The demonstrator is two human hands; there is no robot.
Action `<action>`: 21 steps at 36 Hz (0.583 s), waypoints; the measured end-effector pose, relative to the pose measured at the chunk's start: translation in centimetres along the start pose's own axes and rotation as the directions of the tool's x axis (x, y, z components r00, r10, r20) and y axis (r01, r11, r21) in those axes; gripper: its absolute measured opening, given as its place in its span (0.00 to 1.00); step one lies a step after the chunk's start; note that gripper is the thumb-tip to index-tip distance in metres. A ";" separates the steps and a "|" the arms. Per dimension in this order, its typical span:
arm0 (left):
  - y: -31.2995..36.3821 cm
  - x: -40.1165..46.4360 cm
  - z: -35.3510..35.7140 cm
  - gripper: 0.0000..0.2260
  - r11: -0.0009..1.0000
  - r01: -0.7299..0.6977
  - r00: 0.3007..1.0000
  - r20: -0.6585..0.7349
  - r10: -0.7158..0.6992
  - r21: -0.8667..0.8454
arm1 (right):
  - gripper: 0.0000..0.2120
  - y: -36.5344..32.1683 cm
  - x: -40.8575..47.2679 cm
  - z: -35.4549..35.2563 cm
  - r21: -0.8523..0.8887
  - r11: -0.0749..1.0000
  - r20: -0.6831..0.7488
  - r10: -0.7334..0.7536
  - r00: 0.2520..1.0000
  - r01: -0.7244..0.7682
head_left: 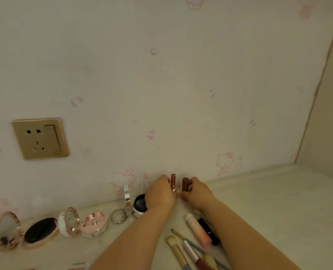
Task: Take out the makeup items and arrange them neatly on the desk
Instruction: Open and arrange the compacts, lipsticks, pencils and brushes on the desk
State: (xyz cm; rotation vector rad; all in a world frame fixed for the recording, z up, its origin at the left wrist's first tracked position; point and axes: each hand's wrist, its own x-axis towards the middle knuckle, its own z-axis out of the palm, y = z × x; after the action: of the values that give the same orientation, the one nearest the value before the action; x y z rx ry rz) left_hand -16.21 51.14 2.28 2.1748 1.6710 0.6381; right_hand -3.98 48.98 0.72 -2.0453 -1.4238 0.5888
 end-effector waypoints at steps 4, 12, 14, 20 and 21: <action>-0.1 -0.7 -0.5 0.18 1.000 -0.024 0.999 0.028 0.024 0.005 | 0.28 0.0 -0.8 -0.8 0.181 0.982 0.062 0.053 0.997 -0.063; -0.2 -4.3 -2.5 0.19 0.993 -0.098 0.991 -0.085 0.103 0.058 | 0.22 0.2 -5.3 -2.5 0.308 0.949 -0.053 0.081 0.995 -0.061; 0.2 -5.6 -3.0 0.19 0.986 -0.139 0.983 -0.109 0.148 0.089 | 0.19 0.5 -7.1 -3.2 0.251 0.968 -0.109 0.048 0.993 -0.019; 1.7 -10.4 -3.0 0.19 0.967 -0.243 0.966 -0.069 0.248 0.069 | 0.10 1.9 -12.2 -4.2 0.063 0.995 -0.233 -0.056 0.971 0.073; 1.9 -11.2 -2.9 0.18 0.964 -0.259 0.963 -0.062 0.262 0.056 | 0.09 2.0 -13.0 -4.4 0.042 0.994 -0.273 -0.087 0.958 0.102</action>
State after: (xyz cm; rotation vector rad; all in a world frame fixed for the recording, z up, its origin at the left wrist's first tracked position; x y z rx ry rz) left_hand -18.60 39.82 4.00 2.4573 1.4561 0.7581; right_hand -4.10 35.32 3.04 -1.9178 -1.3185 0.2916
